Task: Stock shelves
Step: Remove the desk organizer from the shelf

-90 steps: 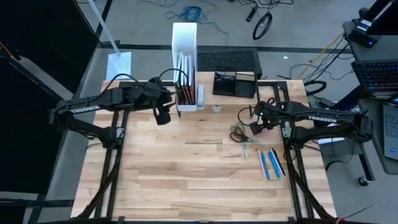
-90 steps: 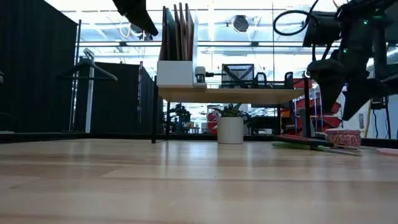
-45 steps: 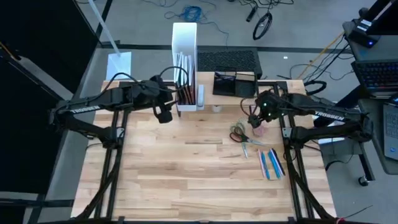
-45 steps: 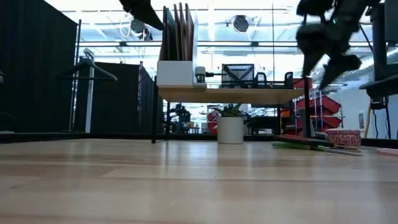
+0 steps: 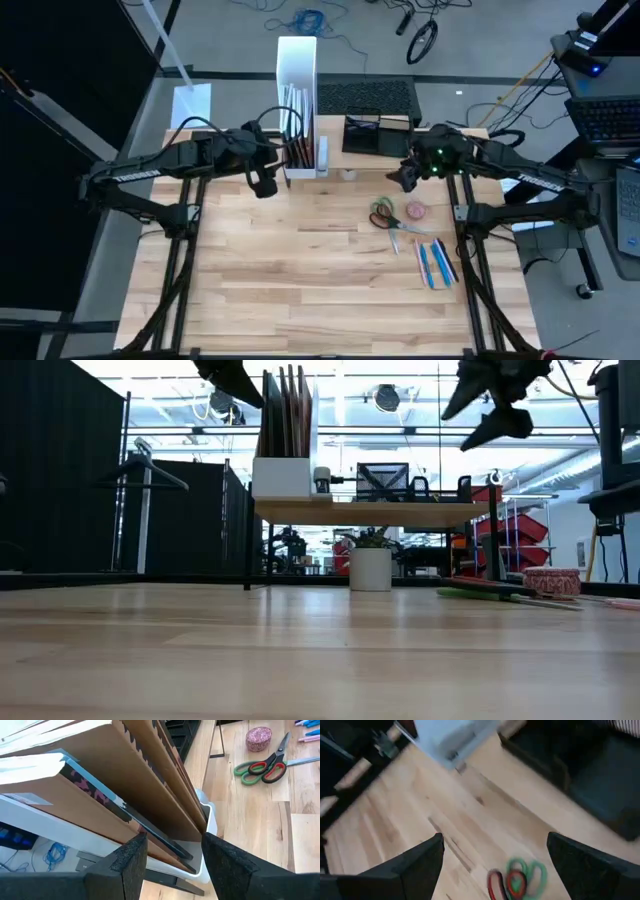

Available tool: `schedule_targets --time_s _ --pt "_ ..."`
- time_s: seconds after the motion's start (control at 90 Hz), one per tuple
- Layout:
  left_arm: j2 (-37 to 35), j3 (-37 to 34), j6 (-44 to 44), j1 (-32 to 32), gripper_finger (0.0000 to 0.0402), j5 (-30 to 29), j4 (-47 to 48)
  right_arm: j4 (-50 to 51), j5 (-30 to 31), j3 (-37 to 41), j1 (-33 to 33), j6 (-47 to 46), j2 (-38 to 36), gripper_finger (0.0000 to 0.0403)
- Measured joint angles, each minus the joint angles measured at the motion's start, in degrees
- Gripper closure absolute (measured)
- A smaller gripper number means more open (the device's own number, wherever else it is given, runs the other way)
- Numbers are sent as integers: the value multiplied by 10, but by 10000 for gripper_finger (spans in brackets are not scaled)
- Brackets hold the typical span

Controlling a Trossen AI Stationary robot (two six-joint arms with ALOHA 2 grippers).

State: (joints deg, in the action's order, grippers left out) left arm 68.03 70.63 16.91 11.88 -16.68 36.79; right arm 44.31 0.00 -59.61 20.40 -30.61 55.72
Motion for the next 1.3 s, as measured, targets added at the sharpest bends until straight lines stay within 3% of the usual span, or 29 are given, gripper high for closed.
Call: schedule_targets --time_s 0.289,0.433,0.589,0.889,1.1,1.3 --pt "0 0 0 0 226 0 2 -180 -4 0 0 15 20 71" --pt "-14 0 9 1 226 0 17 -233 8 -4 42 23 23 71" --pt "-35 0 17 9 226 0 30 -132 35 -86 108 38 64 71" --pt "-44 0 15 25 226 1 75 112 34 -319 187 135 261 71" --pt "-44 0 8 25 226 20 103 206 29 -409 226 330 339 71" --pt "-44 0 0 24 226 21 106 228 31 -415 254 512 356 71"
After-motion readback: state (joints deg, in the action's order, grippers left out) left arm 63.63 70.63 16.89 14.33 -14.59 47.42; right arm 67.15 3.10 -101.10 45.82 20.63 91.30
